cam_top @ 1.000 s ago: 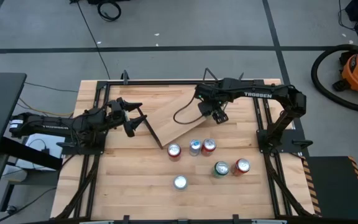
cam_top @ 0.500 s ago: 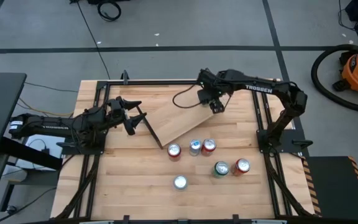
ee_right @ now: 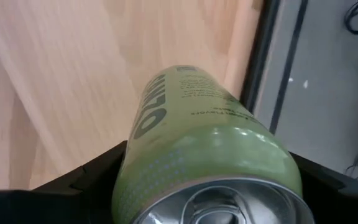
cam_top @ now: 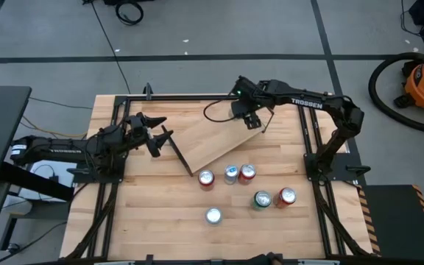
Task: Place canned beverage on shelf
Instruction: Put the light green soda can on the shelf, then put the top orange soda can on the shelf aligned with the light green soda can
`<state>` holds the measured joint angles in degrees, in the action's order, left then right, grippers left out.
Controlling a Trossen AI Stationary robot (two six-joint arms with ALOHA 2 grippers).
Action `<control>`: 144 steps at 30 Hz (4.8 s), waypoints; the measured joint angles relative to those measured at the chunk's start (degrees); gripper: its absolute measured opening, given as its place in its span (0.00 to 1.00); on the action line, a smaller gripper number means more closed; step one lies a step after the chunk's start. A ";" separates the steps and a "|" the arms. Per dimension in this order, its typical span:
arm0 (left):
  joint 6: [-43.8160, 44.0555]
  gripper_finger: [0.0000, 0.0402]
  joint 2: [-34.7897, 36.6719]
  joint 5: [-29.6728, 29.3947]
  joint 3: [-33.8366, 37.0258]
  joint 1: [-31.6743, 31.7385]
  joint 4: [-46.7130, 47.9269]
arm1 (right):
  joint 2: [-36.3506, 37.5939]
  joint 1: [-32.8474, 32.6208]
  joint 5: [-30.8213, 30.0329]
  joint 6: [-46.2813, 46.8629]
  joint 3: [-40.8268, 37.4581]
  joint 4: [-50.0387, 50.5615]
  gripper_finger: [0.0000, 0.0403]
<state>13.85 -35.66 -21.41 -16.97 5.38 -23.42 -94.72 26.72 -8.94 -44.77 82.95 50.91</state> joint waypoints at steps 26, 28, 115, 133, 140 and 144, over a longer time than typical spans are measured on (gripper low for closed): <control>0.56 0.89 0.00 0.00 0.00 -0.08 1.83 | -19.48 6.99 1.13 0.14 23.07 16.45 0.81; 0.77 0.89 0.02 0.00 0.00 -0.21 1.84 | -19.58 7.40 2.25 0.91 23.07 17.80 0.81; 2.05 0.89 0.01 0.01 0.00 -0.36 3.87 | -14.57 -7.48 -3.37 6.29 19.96 11.58 0.99; 2.12 0.89 0.01 0.02 0.00 -0.36 4.00 | -12.46 -19.87 6.06 24.19 19.97 18.30 0.99; 2.60 0.89 0.01 0.02 0.00 -0.36 4.04 | -12.46 -24.49 6.08 32.40 19.97 25.73 0.99; 2.58 0.89 0.02 0.02 0.00 -0.36 4.07 | -12.13 -27.28 3.89 37.16 19.92 27.64 0.99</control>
<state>16.43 -35.64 -21.39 -16.97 5.02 -19.35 -106.85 -0.56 -5.04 -7.61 102.87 78.55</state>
